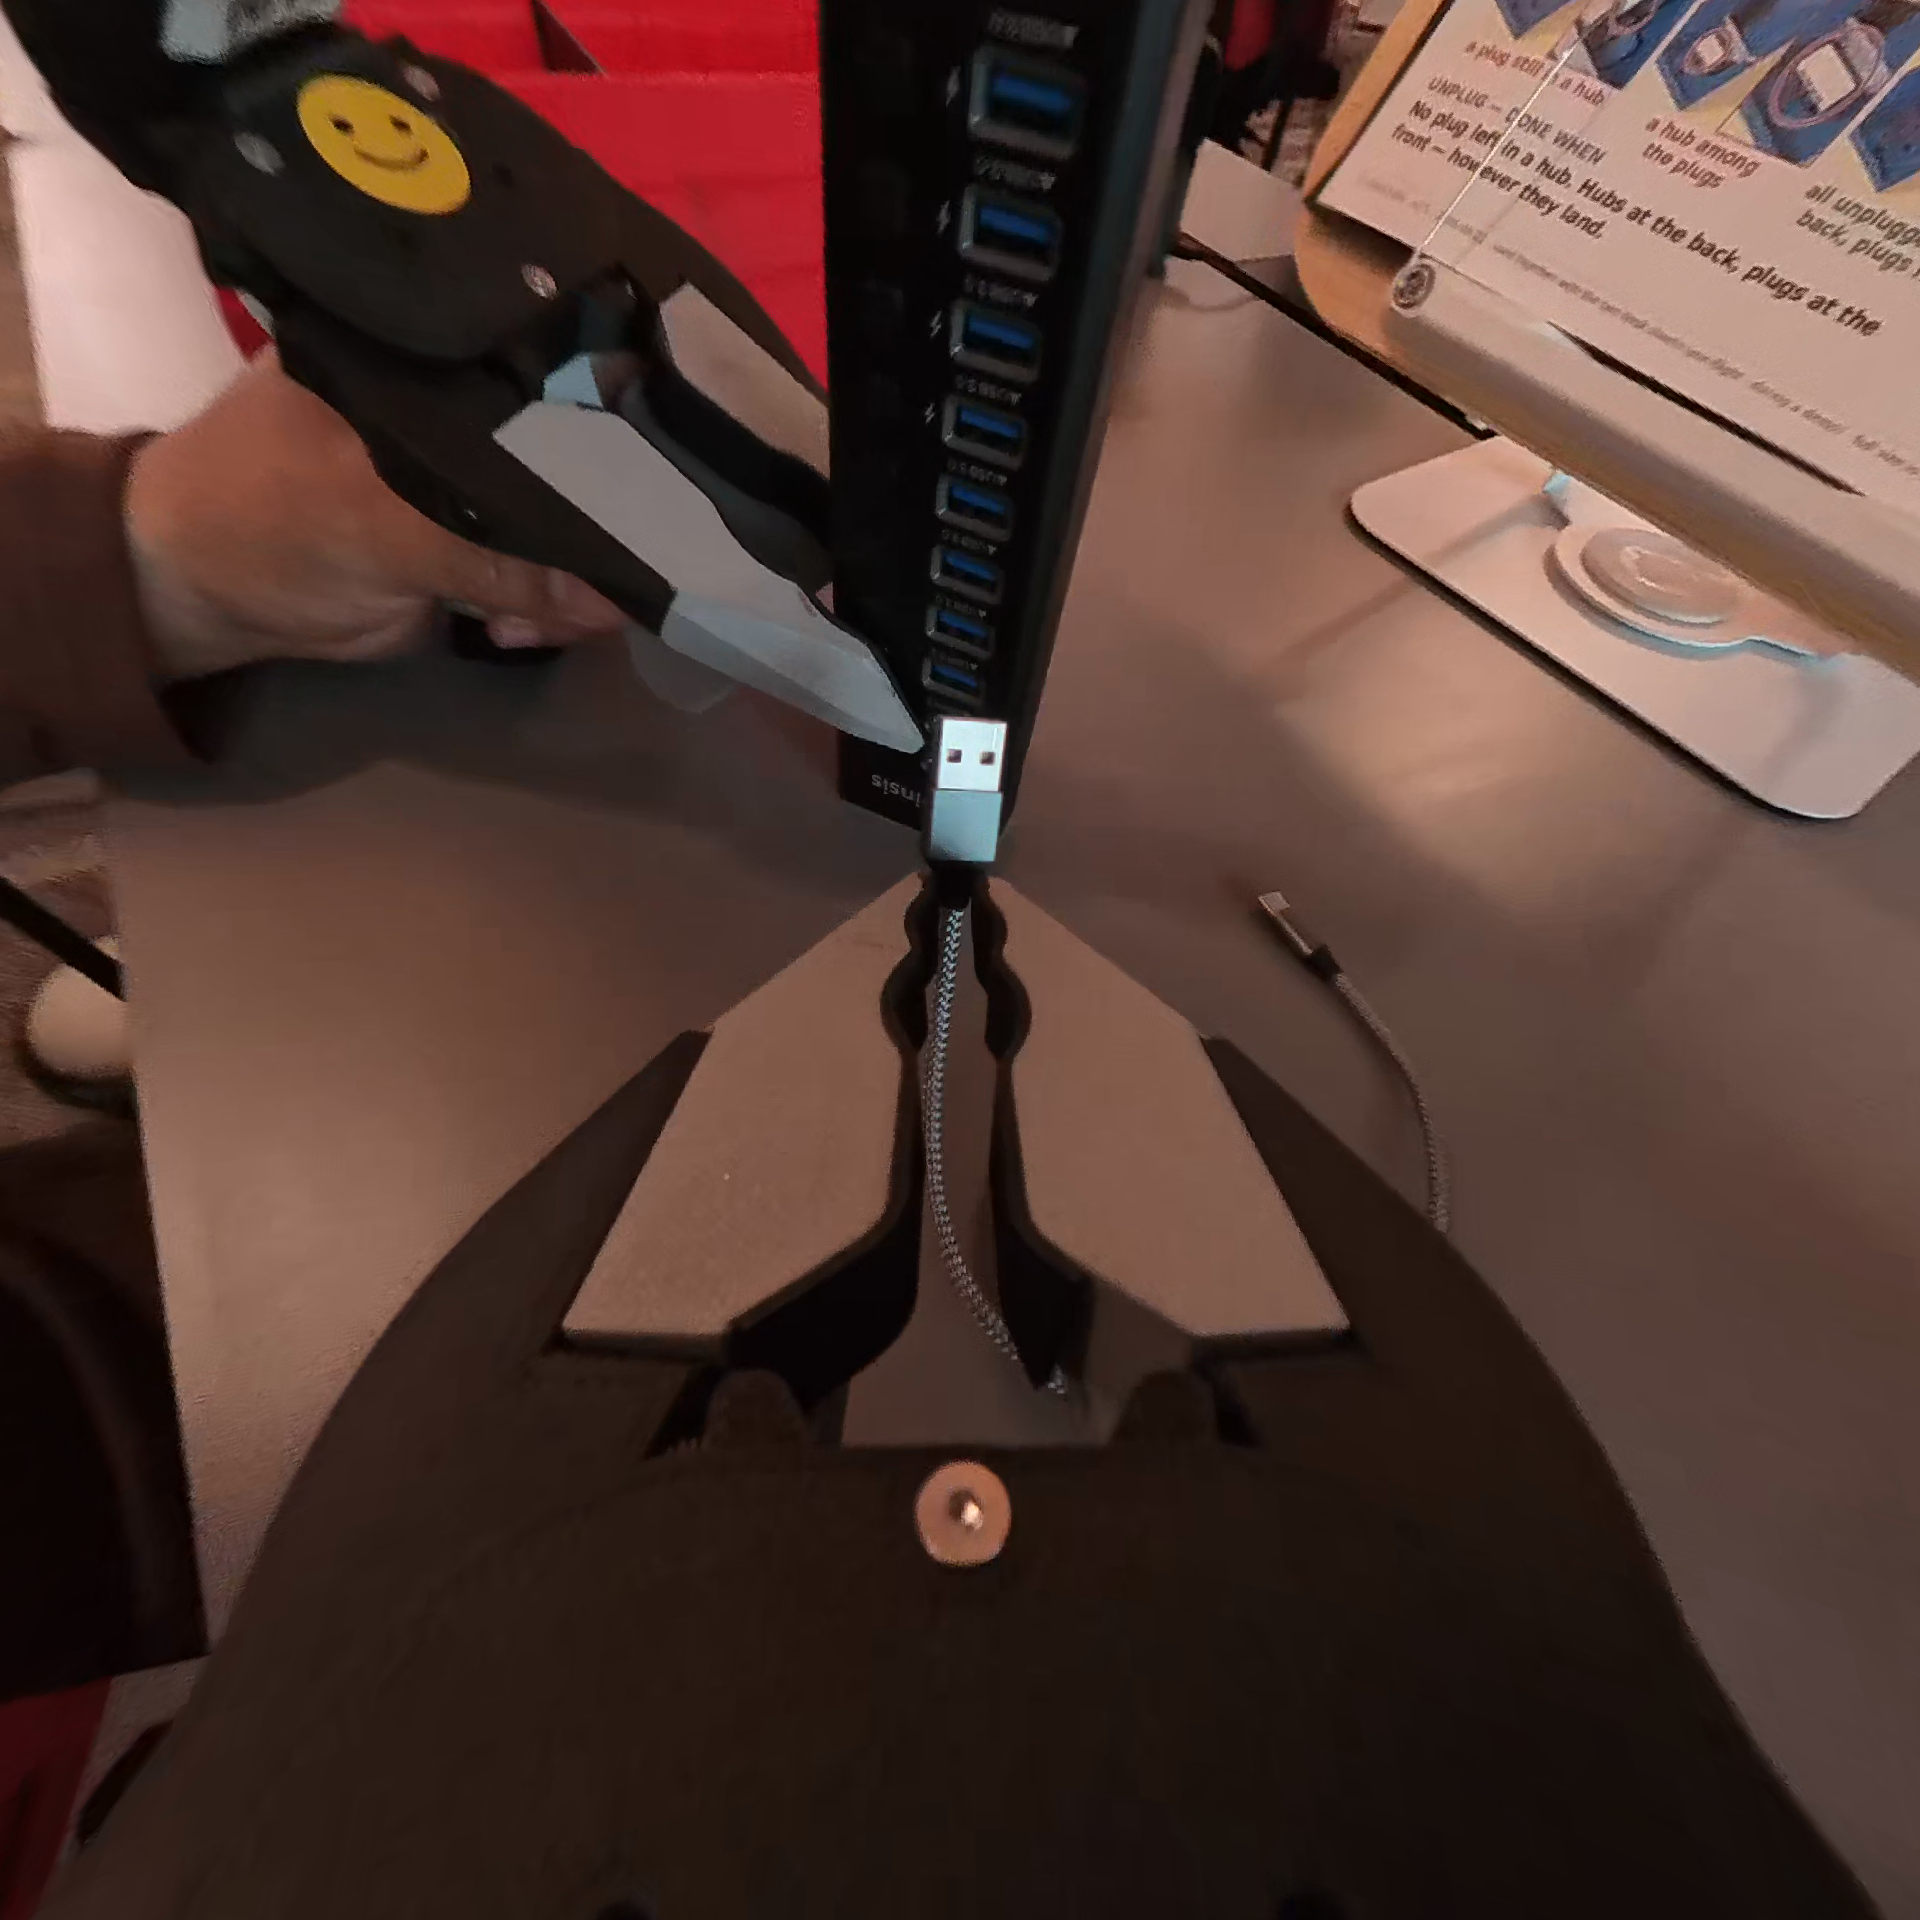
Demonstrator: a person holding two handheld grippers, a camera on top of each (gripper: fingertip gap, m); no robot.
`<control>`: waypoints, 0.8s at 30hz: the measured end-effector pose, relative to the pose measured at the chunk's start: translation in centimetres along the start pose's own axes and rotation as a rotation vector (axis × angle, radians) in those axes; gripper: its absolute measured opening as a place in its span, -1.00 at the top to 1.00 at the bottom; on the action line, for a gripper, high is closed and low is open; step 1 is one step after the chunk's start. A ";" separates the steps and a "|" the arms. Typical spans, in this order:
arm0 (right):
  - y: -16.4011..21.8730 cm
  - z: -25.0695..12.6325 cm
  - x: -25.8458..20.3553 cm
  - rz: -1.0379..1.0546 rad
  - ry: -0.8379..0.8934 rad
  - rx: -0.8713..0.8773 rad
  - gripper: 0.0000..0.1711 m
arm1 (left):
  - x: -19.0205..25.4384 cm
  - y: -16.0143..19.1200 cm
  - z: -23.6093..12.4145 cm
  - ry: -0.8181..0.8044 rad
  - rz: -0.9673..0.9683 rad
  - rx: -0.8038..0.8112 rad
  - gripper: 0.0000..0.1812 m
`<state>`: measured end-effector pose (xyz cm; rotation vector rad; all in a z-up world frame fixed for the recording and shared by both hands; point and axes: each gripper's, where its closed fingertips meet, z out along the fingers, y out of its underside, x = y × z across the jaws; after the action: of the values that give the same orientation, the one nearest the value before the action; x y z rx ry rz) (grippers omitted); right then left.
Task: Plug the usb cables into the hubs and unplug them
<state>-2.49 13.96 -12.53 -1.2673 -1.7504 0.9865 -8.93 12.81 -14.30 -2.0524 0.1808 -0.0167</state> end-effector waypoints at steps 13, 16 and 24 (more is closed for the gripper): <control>-3.2 -1.6 -2.9 -0.221 -0.059 0.207 0.97 | 0.3 -0.2 0.2 -0.020 0.040 -0.001 0.69; -3.4 -1.7 -3.1 -0.220 -0.070 0.219 0.97 | 0.4 -0.2 0.2 -0.020 0.047 0.000 0.69; -3.2 -1.5 -3.0 -0.225 -0.060 0.209 0.97 | 0.4 -0.2 0.2 -0.022 0.048 0.000 0.69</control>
<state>-1.70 10.57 -9.39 -0.8977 -1.7397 1.0528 -8.51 13.03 -14.29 -2.0469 0.2165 0.0363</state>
